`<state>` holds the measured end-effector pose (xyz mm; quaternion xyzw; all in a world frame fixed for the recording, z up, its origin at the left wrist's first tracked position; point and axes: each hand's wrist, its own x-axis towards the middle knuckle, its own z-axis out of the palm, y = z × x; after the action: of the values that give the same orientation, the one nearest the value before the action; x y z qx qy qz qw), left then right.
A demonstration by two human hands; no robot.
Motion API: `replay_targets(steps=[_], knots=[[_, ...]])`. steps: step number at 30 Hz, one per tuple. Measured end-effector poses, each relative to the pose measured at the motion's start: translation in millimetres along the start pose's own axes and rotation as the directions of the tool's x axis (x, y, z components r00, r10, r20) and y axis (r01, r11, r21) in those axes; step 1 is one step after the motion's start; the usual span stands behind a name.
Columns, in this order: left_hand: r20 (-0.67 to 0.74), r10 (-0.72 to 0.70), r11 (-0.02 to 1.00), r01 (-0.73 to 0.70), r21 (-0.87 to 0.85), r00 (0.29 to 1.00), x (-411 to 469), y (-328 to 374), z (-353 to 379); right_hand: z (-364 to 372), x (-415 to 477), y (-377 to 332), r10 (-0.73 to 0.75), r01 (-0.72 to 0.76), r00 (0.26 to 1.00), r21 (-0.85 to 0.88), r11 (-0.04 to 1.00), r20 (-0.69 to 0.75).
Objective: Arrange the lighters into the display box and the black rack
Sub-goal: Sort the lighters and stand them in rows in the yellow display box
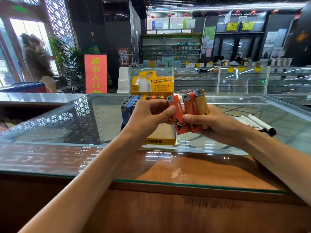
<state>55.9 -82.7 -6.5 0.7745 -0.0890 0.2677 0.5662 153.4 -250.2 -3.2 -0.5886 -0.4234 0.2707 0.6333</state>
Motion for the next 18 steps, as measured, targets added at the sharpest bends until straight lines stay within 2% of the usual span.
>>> replay_targets(steps=[6, 10, 14, 18], knots=[[0.001, 0.004, 0.999, -0.004, 0.037, 1.000, -3, 1, -1, 2, 0, 4, -0.003, 0.002, 1.000, 0.049, 0.999, 0.016], [-0.031, 0.011, 0.999, -0.010, 0.052, 0.999, -7, 6, 0, 5, 0, 6, -0.047, 0.047, 0.999, 0.008, 0.999, -0.013], [-0.083, 0.082, 0.988, -0.071, 0.134, 0.993, -12, 10, 3, 6, -2, 8, -0.064, 0.063, 0.998, -0.080, 0.995, -0.011], [-0.139, 0.230, 0.937, -0.180, 0.298, 0.963, -9, 23, -17, 8, -2, 4, -0.076, 0.066, 0.995, -0.148, 0.987, -0.060]])
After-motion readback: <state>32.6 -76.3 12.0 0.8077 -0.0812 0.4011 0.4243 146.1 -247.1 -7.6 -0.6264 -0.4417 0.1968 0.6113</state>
